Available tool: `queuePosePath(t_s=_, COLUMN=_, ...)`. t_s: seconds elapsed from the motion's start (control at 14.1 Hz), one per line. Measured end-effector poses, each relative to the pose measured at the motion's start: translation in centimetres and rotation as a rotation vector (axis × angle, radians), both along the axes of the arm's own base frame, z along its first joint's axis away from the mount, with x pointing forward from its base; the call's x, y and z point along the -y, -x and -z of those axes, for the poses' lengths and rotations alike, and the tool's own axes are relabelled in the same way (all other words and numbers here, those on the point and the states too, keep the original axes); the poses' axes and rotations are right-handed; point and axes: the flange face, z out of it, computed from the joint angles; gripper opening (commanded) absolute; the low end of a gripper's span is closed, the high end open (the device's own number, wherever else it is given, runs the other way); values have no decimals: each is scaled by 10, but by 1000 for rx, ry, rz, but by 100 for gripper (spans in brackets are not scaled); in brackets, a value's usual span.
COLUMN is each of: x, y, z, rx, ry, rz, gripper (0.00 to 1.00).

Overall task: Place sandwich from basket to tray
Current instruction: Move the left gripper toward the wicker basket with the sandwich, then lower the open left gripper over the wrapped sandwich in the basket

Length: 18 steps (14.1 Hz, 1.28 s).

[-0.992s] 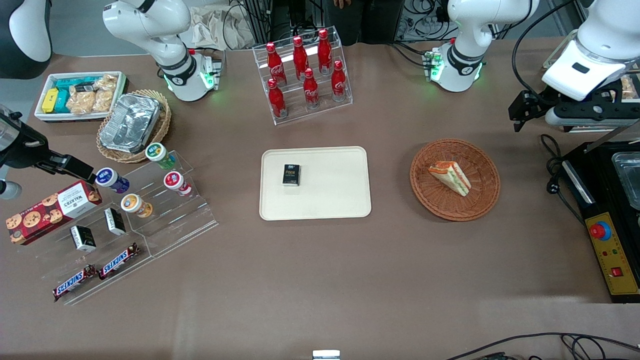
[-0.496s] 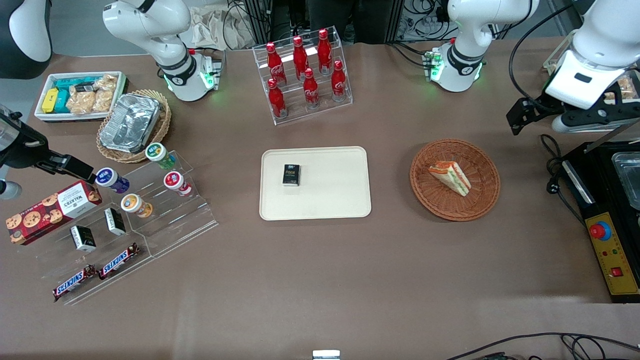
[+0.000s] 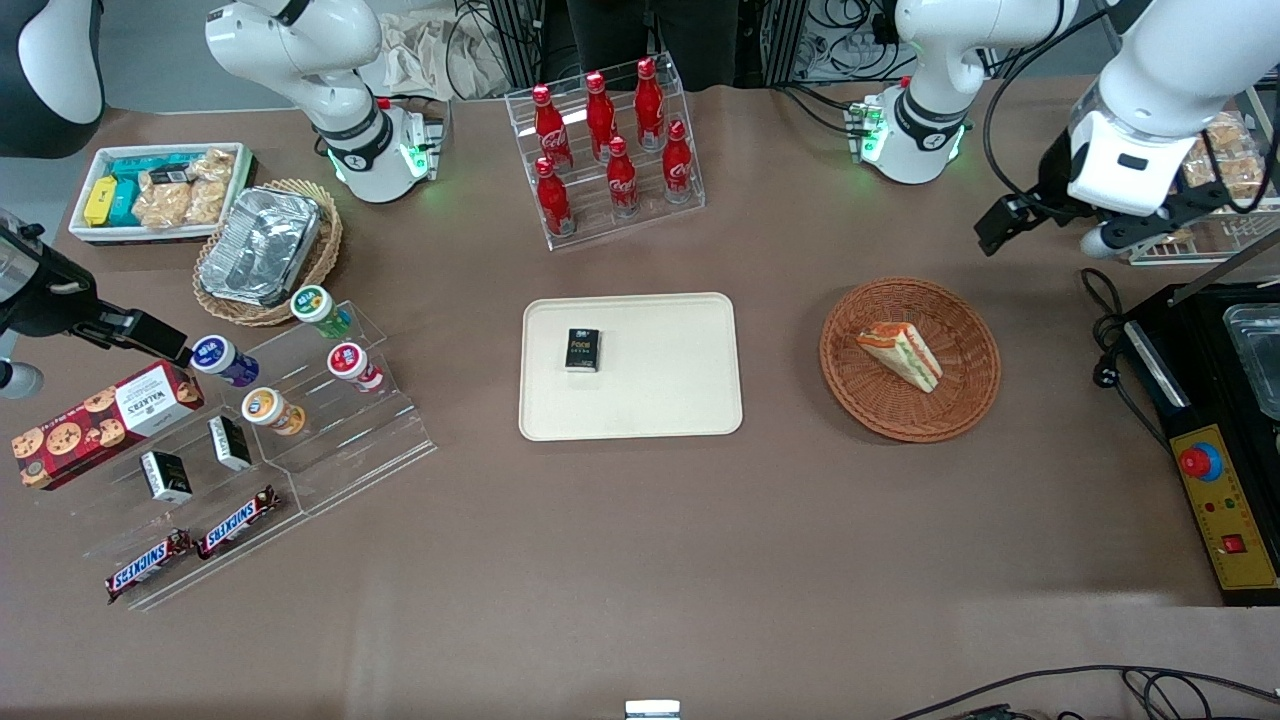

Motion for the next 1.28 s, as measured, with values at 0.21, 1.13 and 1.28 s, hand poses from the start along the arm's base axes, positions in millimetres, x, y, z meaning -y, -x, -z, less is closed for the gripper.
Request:
queuePosePath(t_s=0.21, x=-3, y=10, z=29, rx=-14, ry=2, rz=-83, gripper=100)
queuePosePath(t_s=1.13, x=12, y=2, z=209, rx=44, ry=46, rz=-288, gripper=100)
queuePosePath(t_s=1.28, x=22, y=-3, z=236, rx=29, ry=47, rz=-298, gripper=100)
